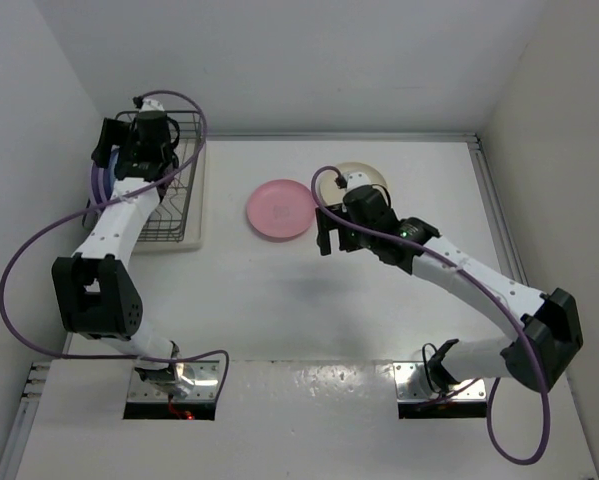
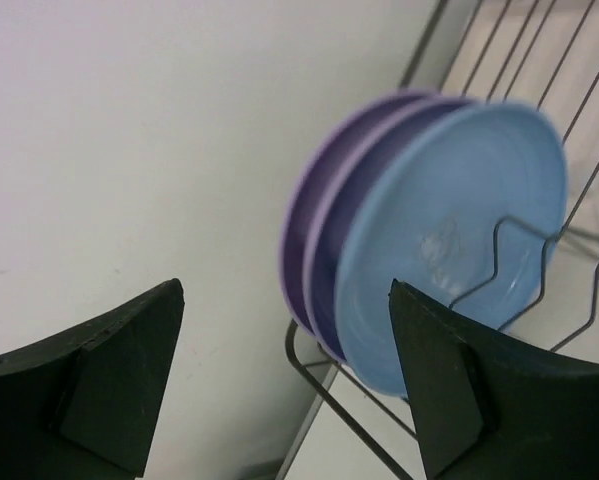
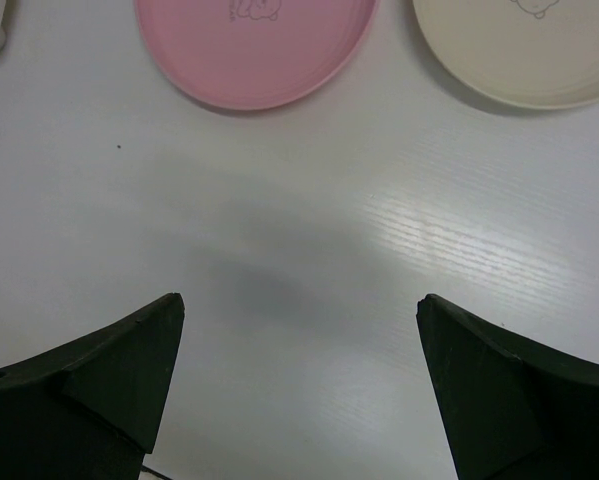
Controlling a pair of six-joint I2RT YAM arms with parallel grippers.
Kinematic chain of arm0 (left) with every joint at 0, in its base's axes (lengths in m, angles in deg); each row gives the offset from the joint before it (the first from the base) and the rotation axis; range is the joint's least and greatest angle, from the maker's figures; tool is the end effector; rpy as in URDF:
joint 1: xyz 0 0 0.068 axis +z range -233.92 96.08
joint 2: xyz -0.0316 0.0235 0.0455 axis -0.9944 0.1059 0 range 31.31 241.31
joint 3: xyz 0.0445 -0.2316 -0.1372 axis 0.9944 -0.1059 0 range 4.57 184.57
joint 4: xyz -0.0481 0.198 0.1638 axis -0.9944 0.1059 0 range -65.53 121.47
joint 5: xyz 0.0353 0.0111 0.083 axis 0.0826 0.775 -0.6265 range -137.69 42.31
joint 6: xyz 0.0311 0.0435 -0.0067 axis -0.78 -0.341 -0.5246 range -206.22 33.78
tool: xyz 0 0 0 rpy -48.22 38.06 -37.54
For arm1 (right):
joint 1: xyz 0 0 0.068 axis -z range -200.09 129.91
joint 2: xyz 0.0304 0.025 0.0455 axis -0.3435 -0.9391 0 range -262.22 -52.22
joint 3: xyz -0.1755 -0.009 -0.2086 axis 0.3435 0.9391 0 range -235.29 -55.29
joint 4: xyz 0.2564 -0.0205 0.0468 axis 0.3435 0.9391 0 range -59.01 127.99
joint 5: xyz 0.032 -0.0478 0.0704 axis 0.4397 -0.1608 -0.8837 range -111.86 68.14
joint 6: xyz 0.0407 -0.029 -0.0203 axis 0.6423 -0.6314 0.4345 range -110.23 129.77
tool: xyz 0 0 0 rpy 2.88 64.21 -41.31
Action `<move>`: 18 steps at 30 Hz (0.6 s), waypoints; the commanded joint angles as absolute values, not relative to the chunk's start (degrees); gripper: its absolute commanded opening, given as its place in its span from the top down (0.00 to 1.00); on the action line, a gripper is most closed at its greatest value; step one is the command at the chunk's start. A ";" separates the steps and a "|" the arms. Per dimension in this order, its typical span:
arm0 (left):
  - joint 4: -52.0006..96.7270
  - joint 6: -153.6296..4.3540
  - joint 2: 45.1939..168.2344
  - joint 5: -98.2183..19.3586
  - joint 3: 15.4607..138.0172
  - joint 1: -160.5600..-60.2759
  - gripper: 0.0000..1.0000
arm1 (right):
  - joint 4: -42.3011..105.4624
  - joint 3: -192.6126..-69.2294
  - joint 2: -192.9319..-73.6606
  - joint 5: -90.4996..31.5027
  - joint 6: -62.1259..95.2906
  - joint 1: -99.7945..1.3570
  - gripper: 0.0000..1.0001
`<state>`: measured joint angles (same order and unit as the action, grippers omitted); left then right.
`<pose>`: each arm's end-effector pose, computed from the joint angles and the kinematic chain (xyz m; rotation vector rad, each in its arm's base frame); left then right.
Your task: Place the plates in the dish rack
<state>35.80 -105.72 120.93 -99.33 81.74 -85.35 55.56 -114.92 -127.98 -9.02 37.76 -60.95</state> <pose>0.3589 0.0190 0.3446 -0.2422 1.9595 1.0925 0.2241 0.1835 0.2880 -0.1388 2.2844 0.3808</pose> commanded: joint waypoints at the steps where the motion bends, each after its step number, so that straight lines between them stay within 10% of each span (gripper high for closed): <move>1: 40.71 -103.36 118.58 -99.11 88.49 -87.94 0.12 | 55.33 -114.44 -126.66 -8.59 39.82 -59.91 0.00; 11: 56.88 -99.32 119.78 -61.95 91.85 -110.35 0.12 | 56.30 -107.42 -122.88 -7.26 47.55 -52.27 0.00; 18: 60.58 -90.63 137.90 -51.21 99.30 -106.17 0.12 | 57.70 -101.44 -117.61 -5.25 48.09 -49.28 0.00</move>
<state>55.54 -96.28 132.15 -58.83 95.83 -110.09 57.60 -103.14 -120.49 -7.03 46.70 -49.92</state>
